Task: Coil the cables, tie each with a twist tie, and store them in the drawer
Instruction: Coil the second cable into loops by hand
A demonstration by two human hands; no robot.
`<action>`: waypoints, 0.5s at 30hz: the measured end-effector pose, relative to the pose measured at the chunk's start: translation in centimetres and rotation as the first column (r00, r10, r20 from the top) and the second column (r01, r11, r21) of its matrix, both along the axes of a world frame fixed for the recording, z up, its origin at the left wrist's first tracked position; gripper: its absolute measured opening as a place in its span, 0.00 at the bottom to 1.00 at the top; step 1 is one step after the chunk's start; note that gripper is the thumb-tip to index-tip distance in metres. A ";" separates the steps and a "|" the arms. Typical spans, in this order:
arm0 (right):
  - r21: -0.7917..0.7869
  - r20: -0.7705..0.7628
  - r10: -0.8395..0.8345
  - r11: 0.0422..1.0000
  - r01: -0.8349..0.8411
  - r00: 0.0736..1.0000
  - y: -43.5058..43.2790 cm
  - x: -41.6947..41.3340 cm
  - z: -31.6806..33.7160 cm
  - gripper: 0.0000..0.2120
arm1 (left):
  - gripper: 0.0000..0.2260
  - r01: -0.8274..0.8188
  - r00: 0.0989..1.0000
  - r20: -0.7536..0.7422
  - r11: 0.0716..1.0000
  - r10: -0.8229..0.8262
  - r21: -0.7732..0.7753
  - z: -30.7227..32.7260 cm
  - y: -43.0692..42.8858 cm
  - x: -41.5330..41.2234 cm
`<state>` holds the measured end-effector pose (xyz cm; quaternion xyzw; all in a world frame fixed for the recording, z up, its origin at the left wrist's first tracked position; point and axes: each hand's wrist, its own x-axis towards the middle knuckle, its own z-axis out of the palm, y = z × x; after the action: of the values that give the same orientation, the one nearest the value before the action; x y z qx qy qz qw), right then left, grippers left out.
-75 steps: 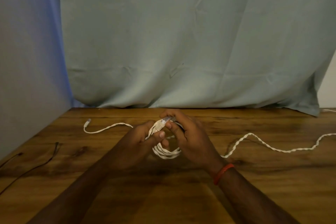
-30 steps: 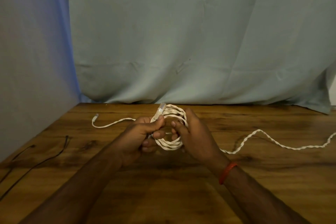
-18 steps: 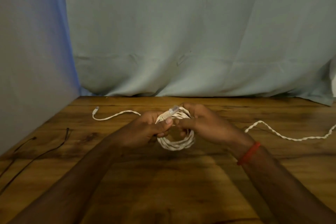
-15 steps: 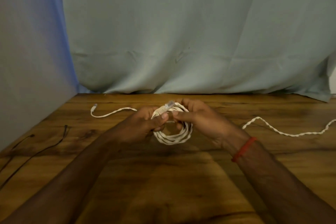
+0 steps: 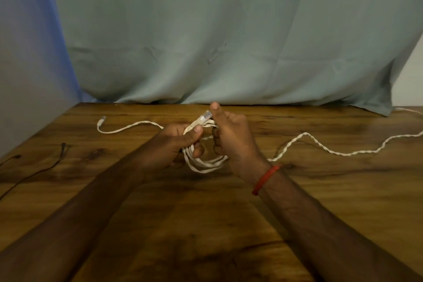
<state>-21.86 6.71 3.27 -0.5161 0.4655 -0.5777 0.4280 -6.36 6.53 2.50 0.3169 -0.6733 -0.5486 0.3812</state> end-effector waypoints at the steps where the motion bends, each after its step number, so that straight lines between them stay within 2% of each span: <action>1: -0.007 -0.005 0.024 1.000 -0.024 1.000 0.0 0.0 -0.1 0.19 | 0.14 -0.012 1.000 -0.010 1.000 0.013 0.014 0.0 0.1 -0.1; 6: -0.061 -0.046 0.159 0.985 -0.162 0.986 0.2 0.1 -0.7 0.16 | 0.13 -0.094 0.995 -0.013 0.993 0.095 0.072 0.1 0.3 -0.1; 8: -0.090 -0.014 0.193 0.977 -0.193 0.981 0.5 0.5 -0.9 0.14 | 0.14 -0.151 0.988 0.008 0.986 0.151 0.065 0.3 0.2 0.1; 15: -0.093 0.140 0.136 0.988 -0.123 0.981 0.5 0.9 -0.8 0.10 | 0.16 -0.211 0.978 0.005 0.977 0.211 0.046 1.0 0.5 -0.5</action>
<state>-21.01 7.24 2.50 -0.5191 0.3737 -0.6038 0.4757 -6.88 7.02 3.46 0.3953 -0.6233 -0.5204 0.4296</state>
